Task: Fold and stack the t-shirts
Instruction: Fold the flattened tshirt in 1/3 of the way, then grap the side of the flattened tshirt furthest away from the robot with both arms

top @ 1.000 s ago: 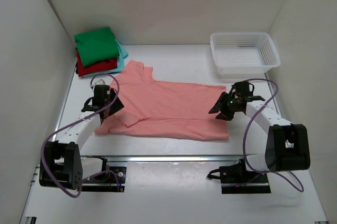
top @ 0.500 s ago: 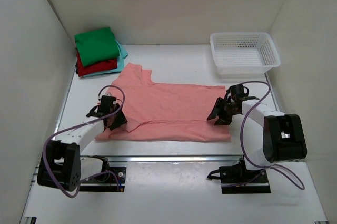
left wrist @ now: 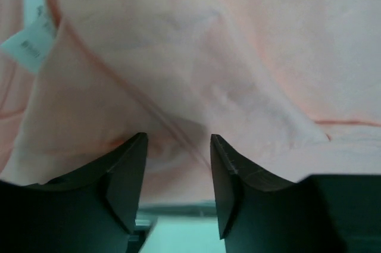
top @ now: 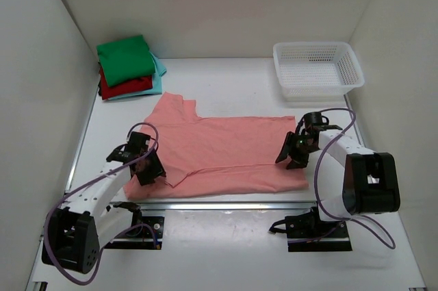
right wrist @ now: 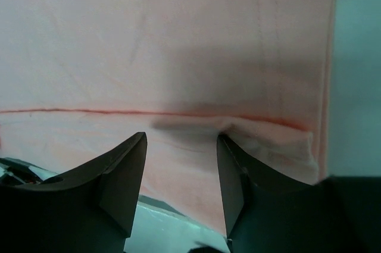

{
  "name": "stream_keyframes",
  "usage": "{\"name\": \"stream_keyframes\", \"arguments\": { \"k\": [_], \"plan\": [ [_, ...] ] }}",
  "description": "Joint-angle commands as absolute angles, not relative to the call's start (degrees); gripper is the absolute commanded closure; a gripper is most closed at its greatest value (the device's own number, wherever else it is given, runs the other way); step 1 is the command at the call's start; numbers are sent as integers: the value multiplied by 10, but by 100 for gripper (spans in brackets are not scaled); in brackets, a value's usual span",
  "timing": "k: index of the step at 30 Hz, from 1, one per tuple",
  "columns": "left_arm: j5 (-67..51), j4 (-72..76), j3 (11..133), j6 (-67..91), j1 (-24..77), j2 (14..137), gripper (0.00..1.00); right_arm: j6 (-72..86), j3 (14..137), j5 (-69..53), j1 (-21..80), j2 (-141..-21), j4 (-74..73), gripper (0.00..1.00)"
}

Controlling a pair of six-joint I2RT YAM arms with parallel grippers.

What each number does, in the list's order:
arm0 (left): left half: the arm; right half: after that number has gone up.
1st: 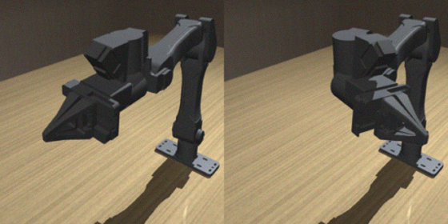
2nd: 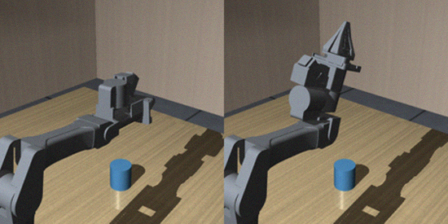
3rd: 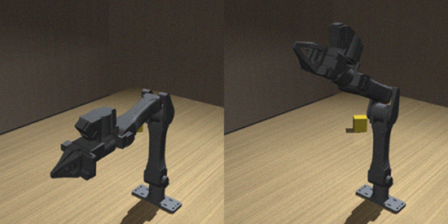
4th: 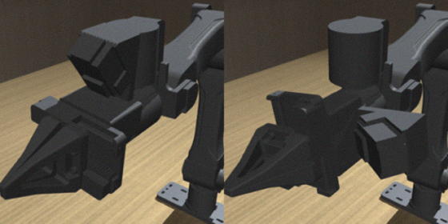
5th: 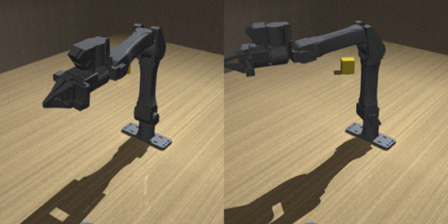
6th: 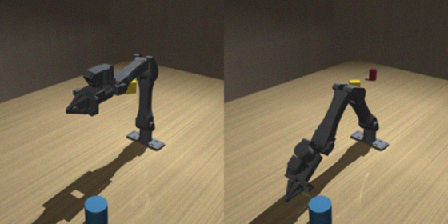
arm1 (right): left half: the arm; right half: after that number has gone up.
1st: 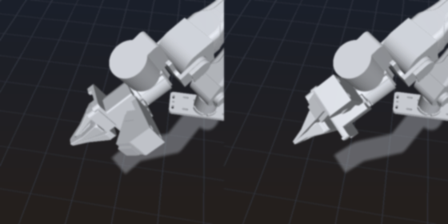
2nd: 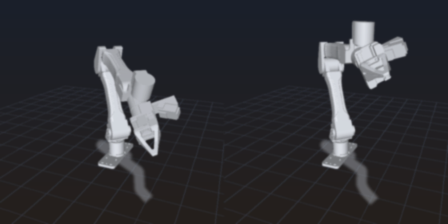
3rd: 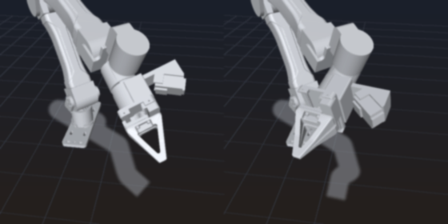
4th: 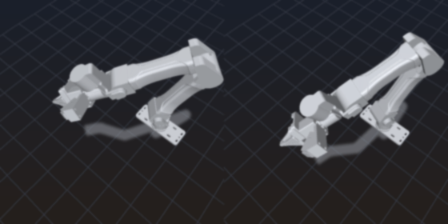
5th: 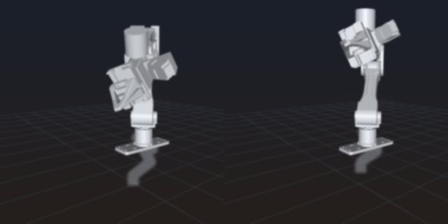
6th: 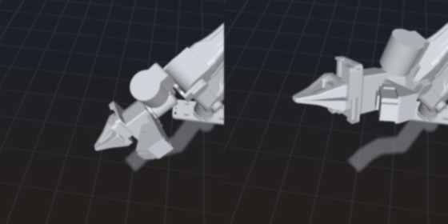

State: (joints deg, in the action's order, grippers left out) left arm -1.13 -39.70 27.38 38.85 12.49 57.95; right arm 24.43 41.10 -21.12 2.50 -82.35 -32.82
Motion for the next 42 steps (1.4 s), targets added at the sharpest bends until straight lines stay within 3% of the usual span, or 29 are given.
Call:
{"name": "stream_keyframes", "arguments": {
  "k": [1,3,7,9,14,22,26,33,35,36,38,40,42],
  "plan": [
    [-14,-489,373,378,122,577,41,217,450,-173,20,-794,-407,52],
    [-17,-487,423,372,112,589,40,218,490,-184,17,-788,-427,50],
    [-19,-437,533,346,76,649,37,210,562,-165,35,-791,-418,33],
    [-18,-396,568,318,60,725,36,215,581,-121,40,-792,-400,29],
    [28,-301,691,247,36,899,35,225,608,-135,19,-821,-374,31],
    [72,-282,866,159,3,1136,29,221,600,-162,16,-831,-359,35],
    [47,-262,895,115,4,1189,24,223,585,-169,6,-831,-355,36],
    [-33,-292,915,83,21,1229,26,227,616,-173,-19,-866,-359,38],
    [-46,-283,894,76,26,1218,56,233,627,-176,-22,-883,-347,38],
    [-58,-273,875,79,21,1213,66,233,628,-176,-24,-892,-346,38],
    [-69,-261,864,89,19,1202,68,238,632,-155,-23,-912,-330,38],
    [-71,-259,856,93,13,1199,76,243,651,-123,-19,-933,-326,35],
    [-79,-256,848,91,13,1193,100,253,662,-94,-18,-946,-317,35]
  ]
}}
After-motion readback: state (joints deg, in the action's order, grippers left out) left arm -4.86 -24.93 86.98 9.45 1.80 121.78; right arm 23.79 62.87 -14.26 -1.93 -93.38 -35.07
